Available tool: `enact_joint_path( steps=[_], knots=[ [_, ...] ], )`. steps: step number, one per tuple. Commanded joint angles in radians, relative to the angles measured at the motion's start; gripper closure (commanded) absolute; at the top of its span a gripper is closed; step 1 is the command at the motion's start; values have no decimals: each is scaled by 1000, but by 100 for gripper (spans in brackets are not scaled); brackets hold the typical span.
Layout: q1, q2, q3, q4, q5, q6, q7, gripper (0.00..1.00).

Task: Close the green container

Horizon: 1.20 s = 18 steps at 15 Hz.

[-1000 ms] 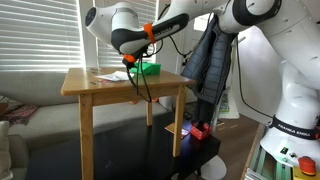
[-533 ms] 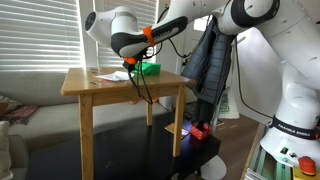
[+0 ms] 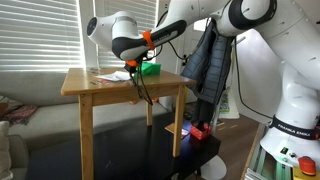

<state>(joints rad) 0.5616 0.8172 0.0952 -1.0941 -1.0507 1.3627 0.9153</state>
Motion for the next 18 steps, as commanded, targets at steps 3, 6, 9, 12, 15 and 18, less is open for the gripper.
enact_joint_path(
  steps=[3,6,9,12,15,18],
  knots=[
    [6,35,-20,48,-23,-16,-27,0],
    [9,31,-25,48,-25,-19,-27,0],
    [15,24,-28,51,-30,-23,-27,0],
    [20,22,-31,57,-35,-24,-27,0],
    [22,19,-32,63,-48,-27,-26,0],
    [24,14,-32,64,-56,-33,-25,0]
  ],
)
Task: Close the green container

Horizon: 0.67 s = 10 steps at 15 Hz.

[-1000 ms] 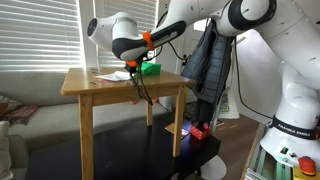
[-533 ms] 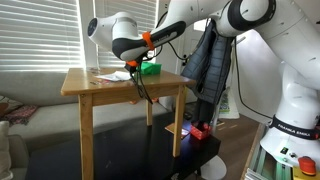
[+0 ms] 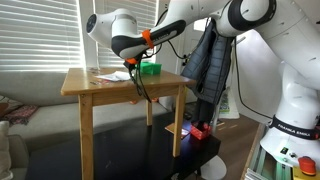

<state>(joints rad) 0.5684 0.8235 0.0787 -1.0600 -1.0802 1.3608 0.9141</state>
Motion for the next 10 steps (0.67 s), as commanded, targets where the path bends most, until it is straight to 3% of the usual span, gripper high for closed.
enact_joint_path(
  steps=[1,10],
  knots=[
    [17,6,-15,31,-28,-34,-25,0],
    [19,-2,-16,66,-55,-74,-26,0]
  ],
)
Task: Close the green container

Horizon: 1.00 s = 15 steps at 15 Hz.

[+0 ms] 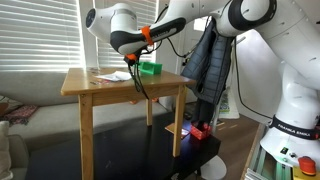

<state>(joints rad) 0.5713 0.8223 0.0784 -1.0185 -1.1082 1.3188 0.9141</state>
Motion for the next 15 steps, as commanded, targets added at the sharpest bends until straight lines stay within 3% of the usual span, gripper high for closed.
enact_joint_path(
  steps=[1,15],
  knots=[
    [16,-1,-16,29,-31,-35,-26,0],
    [11,-2,-27,68,-94,-94,-33,0]
  ],
)
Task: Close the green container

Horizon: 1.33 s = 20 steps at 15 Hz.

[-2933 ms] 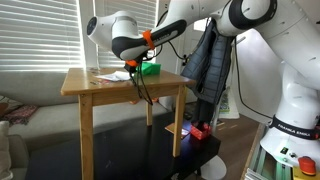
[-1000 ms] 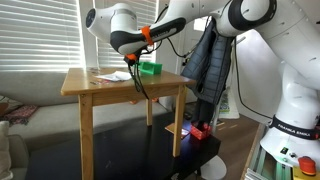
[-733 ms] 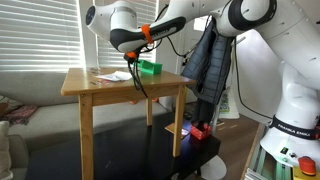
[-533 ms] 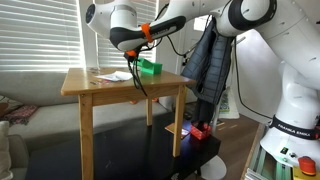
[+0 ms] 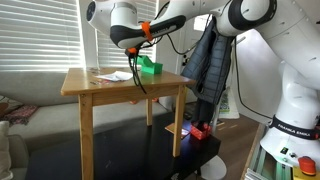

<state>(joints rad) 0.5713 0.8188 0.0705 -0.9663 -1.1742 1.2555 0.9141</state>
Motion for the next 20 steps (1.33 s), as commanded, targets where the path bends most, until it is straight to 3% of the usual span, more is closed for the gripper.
enact_joint_path(
  steps=[1,20],
  knots=[
    [11,2,-23,15,-33,-37,-34,0],
    [9,36,-102,22,-137,-128,-46,0]
  ],
)
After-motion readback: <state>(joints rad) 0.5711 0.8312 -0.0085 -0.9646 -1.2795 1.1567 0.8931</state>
